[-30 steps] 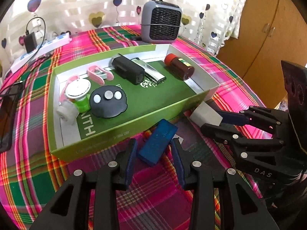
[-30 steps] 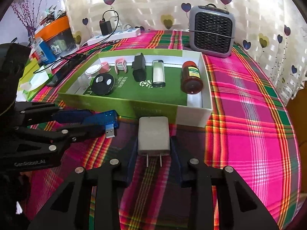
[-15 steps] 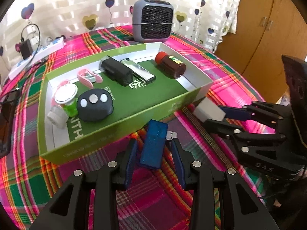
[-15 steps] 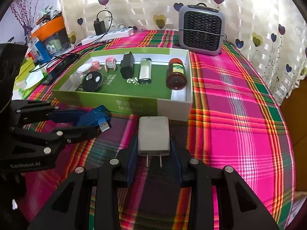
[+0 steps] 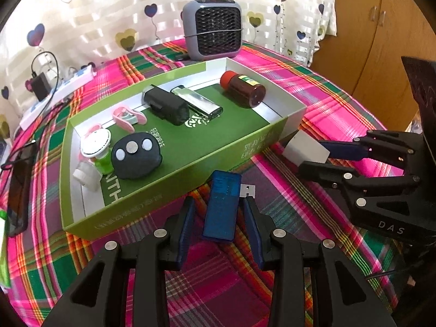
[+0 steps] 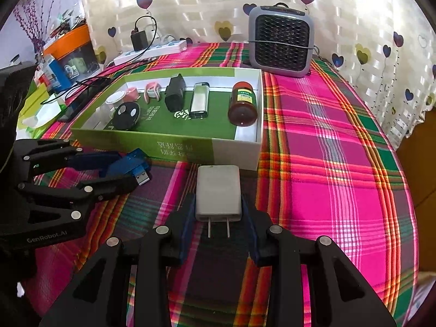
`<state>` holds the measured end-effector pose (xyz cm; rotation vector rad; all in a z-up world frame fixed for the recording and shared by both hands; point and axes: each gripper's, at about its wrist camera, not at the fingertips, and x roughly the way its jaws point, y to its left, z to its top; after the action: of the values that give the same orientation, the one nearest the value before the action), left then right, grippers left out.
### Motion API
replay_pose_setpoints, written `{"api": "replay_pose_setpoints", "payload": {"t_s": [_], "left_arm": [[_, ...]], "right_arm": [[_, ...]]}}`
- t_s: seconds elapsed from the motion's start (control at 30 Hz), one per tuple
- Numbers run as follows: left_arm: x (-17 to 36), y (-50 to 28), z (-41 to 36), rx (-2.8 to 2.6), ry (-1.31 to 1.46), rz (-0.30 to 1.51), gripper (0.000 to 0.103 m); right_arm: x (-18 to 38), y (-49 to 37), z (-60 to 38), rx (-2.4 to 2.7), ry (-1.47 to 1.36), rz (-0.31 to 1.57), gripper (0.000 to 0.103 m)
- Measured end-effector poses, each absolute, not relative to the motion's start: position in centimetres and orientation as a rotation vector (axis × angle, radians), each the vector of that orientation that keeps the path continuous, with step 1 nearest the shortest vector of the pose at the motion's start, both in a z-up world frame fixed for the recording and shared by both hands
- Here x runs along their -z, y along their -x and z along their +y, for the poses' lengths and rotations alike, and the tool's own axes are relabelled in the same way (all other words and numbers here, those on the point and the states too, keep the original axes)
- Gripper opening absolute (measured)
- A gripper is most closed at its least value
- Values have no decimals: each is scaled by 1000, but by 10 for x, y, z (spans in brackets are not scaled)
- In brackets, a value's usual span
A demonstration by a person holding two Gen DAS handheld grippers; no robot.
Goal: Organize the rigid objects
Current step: 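Lift USB stick with left tool while right tool lifts charger toward the box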
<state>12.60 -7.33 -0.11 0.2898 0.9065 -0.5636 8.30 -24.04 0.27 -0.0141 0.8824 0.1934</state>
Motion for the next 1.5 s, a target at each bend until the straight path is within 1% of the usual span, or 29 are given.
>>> {"api": "replay_pose_setpoints", "payload": {"t_s": [0.17, 0.3, 0.53, 0.67, 0.9, 1.5], "left_arm": [[1, -124, -74, 545, -288, 898, 35], [1, -124, -74, 529, -283, 897, 31], [1, -123, -73, 527, -275, 896, 30], [1, -124, -71, 518, -267, 896, 24], [1, -124, -70, 515, -260, 895, 21], [1, -123, -68, 516, -246, 898, 21]], "right_arm": [[-3, -84, -240, -199, 4, 885, 35], [-3, -84, -241, -198, 6, 885, 35], [-2, -84, -241, -198, 6, 885, 35], [-2, -84, -240, -198, 7, 885, 35], [-2, -83, -239, -193, 15, 884, 35], [-1, -84, -237, -187, 29, 885, 35]]}}
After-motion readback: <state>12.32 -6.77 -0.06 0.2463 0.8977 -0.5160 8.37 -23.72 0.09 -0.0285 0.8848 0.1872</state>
